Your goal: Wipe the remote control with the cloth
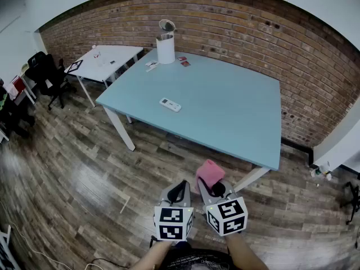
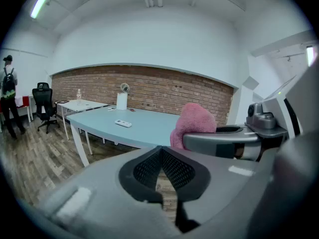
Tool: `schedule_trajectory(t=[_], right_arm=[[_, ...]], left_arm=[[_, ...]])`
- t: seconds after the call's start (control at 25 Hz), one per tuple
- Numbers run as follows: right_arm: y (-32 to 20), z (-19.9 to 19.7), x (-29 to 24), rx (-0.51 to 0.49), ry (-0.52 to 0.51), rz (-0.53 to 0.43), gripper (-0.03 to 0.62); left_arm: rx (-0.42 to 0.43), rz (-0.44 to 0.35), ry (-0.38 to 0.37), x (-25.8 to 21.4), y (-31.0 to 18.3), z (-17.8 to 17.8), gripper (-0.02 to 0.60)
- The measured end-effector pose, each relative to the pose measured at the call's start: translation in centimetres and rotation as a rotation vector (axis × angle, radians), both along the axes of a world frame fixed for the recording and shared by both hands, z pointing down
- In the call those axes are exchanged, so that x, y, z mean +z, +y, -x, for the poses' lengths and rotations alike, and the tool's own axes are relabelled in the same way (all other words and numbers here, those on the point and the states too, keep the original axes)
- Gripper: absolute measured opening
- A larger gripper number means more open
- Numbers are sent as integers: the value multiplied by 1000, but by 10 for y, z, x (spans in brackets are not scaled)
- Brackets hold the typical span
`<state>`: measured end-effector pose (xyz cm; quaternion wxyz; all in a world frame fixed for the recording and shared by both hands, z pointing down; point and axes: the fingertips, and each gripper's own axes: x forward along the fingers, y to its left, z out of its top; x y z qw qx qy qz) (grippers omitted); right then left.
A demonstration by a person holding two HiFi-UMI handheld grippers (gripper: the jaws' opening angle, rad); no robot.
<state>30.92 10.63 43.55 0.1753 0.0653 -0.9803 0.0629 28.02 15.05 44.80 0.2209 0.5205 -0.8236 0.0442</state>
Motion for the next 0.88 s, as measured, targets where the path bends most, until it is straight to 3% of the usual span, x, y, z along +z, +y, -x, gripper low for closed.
schedule_trajectory(t=[0.24, 0.88], right_arm=[[-2, 12, 2, 0, 10, -8, 52], [7, 86, 16, 2, 25, 23, 55]], left_arm=[[7, 4, 4, 5, 0, 8, -5], [-9, 20, 33, 17, 14, 84, -5]])
